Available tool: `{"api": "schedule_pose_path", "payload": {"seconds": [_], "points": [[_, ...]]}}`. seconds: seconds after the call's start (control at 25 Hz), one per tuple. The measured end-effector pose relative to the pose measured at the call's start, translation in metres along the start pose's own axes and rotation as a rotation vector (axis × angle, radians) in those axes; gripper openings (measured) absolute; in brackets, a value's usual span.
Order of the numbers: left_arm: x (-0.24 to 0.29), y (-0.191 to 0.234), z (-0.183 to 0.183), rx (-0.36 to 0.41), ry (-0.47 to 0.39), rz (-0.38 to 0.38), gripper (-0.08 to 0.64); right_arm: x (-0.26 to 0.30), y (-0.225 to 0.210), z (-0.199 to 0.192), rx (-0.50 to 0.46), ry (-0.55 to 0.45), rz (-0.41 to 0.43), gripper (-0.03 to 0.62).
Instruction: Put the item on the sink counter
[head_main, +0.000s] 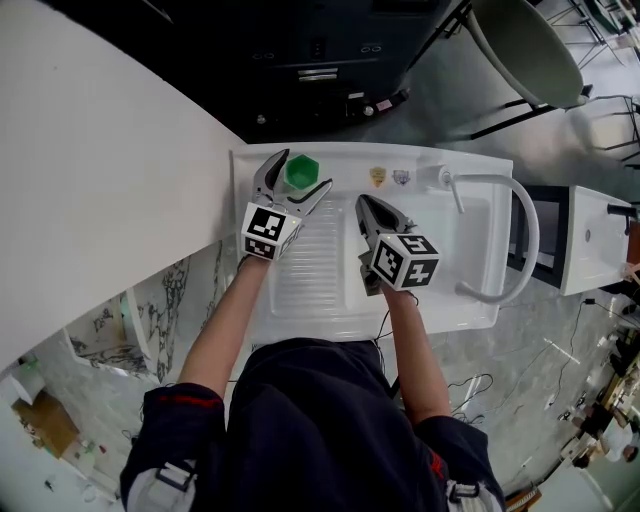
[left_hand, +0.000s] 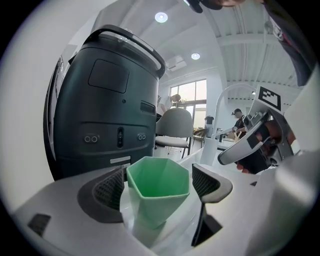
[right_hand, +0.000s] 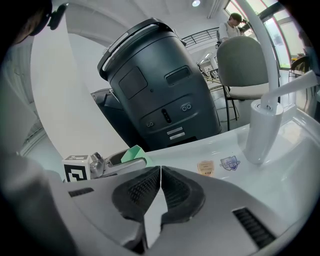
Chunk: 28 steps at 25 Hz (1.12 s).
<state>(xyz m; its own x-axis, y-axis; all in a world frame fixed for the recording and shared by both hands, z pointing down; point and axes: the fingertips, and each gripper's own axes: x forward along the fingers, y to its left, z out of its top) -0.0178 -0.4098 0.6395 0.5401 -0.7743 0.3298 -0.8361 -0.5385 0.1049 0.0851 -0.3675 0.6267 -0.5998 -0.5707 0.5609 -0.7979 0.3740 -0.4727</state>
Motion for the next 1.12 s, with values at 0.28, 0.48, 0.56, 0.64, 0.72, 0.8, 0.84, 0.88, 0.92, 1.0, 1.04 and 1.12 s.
{"api": "schedule_pose_path", "payload": {"seconds": [0.28, 0.48, 0.56, 0.64, 0.72, 0.8, 0.84, 0.88, 0.92, 1.0, 1.04, 1.12], "points": [[-0.017, -0.005, 0.024, 0.023, -0.042, 0.0, 0.408, -0.008, 0.012, 0.005, -0.013, -0.022, 0.01, 0.035], [-0.032, -0.011, 0.036, 0.018, -0.063, -0.009, 0.407, -0.016, 0.023, 0.006, -0.025, -0.035, 0.016, 0.035], [-0.038, -0.016, 0.042, 0.022, -0.07, -0.02, 0.407, -0.019, 0.027, 0.006, -0.031, -0.041, 0.017, 0.035], [-0.043, -0.021, 0.047, 0.028, -0.074, -0.029, 0.407, -0.023, 0.031, 0.007, -0.036, -0.046, 0.017, 0.035], [-0.05, -0.026, 0.051, 0.03, -0.079, -0.038, 0.405, -0.027, 0.036, 0.008, -0.042, -0.054, 0.015, 0.035], [-0.057, -0.032, 0.054, 0.036, -0.08, -0.055, 0.405, -0.03, 0.042, 0.008, -0.049, -0.063, 0.013, 0.035], [-0.061, -0.036, 0.054, 0.039, -0.077, -0.066, 0.405, -0.032, 0.045, 0.008, -0.052, -0.068, 0.013, 0.035], [-0.065, -0.04, 0.055, 0.042, -0.075, -0.076, 0.405, -0.034, 0.049, 0.007, -0.055, -0.072, 0.013, 0.035], [-0.069, -0.043, 0.056, 0.045, -0.075, -0.084, 0.405, -0.036, 0.053, 0.007, -0.059, -0.077, 0.013, 0.035], [-0.078, -0.049, 0.06, 0.052, -0.082, -0.092, 0.403, -0.041, 0.06, 0.005, -0.064, -0.085, 0.013, 0.035], [-0.083, -0.051, 0.062, 0.054, -0.089, -0.093, 0.401, -0.043, 0.063, 0.003, -0.066, -0.09, 0.013, 0.035], [-0.095, -0.056, 0.069, 0.059, -0.109, -0.094, 0.366, -0.049, 0.071, 0.001, -0.069, -0.099, 0.012, 0.035]]}}
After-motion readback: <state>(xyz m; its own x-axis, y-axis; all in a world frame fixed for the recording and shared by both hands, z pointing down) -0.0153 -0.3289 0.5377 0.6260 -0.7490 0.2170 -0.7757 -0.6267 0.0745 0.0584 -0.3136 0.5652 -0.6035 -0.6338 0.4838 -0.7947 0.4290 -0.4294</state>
